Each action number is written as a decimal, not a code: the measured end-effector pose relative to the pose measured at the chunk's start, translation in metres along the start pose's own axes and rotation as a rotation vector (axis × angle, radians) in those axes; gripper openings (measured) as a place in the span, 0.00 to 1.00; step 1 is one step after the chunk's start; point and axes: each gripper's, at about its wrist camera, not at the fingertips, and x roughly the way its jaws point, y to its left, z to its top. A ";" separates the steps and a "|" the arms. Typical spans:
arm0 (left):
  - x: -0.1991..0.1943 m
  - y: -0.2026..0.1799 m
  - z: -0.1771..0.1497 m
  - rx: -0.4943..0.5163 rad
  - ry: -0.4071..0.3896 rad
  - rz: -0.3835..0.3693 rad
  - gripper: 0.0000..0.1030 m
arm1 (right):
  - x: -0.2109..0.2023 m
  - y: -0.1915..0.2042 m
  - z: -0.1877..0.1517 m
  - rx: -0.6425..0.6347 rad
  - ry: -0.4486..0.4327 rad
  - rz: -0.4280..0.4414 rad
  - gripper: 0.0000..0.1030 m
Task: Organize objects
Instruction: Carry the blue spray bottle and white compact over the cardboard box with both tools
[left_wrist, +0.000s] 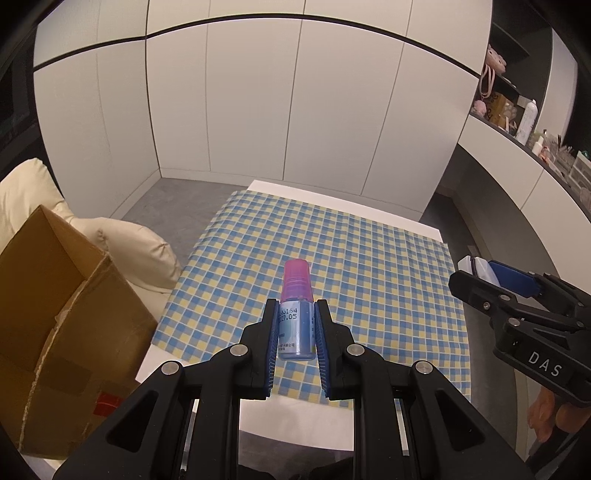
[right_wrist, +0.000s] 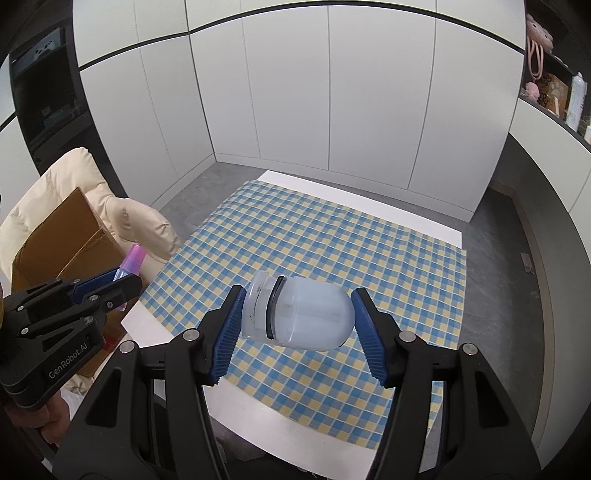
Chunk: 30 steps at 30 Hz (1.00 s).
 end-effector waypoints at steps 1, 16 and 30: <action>-0.001 0.002 0.000 -0.002 -0.001 0.001 0.17 | 0.001 0.002 0.000 -0.003 0.001 0.002 0.59; -0.010 0.030 -0.001 -0.049 -0.022 0.029 0.17 | 0.004 0.026 0.011 -0.005 -0.037 0.026 0.59; -0.023 0.065 -0.005 -0.087 -0.042 0.075 0.17 | 0.012 0.068 0.021 -0.052 -0.048 0.069 0.59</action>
